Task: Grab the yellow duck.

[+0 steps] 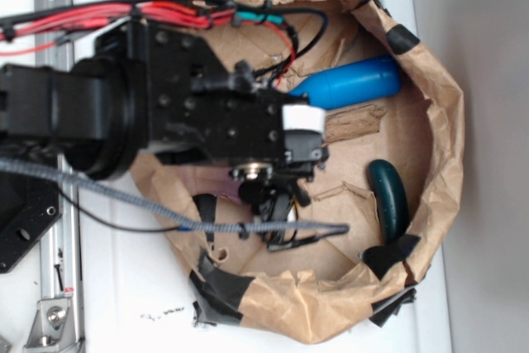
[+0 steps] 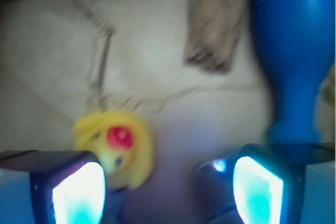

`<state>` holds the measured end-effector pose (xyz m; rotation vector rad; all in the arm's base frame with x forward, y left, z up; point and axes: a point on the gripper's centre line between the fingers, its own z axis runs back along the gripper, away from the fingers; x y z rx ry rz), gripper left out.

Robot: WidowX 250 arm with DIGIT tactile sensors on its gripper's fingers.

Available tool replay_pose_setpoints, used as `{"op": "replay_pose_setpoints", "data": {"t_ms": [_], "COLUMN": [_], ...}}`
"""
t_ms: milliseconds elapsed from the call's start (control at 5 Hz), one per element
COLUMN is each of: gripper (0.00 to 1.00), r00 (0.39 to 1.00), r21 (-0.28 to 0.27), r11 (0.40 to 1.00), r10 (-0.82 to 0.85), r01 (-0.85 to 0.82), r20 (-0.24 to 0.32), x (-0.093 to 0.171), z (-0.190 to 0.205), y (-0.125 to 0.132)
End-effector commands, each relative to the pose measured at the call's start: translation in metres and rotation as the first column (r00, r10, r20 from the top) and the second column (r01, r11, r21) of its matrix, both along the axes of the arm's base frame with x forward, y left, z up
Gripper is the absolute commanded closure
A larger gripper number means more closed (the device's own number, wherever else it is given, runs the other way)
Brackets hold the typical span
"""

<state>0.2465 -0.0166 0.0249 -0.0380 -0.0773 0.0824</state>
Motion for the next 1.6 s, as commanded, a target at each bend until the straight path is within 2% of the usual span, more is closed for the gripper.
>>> {"op": "replay_pose_setpoints", "data": {"t_ms": [0, 400, 600, 800, 1000, 1200, 1400], "gripper": [0.0, 0.0, 0.0, 0.0, 0.0, 0.0, 0.0], "r00": [0.996, 0.998, 0.994, 0.974, 0.884, 0.748, 0.716], "r21": [-0.009, -0.001, -0.065, -0.153, -0.051, 0.09, 0.114], "r11": [0.996, 1.0, 0.997, 0.982, 0.932, 0.819, 0.776], "r10": [-0.087, -0.004, -0.021, -0.073, -0.32, -0.558, -0.62], "r01": [0.087, 0.004, 0.028, 0.108, 0.358, 0.567, 0.62], "r20": [0.005, 0.063, 0.104, 0.216, 0.34, 0.36, 0.321], "x": [-0.013, 0.018, 0.033, 0.039, 0.041, 0.043, 0.047], "z": [0.001, 0.018, 0.031, 0.058, 0.068, 0.055, 0.04], "y": [-0.035, -0.001, -0.006, -0.013, -0.033, -0.045, -0.046]}}
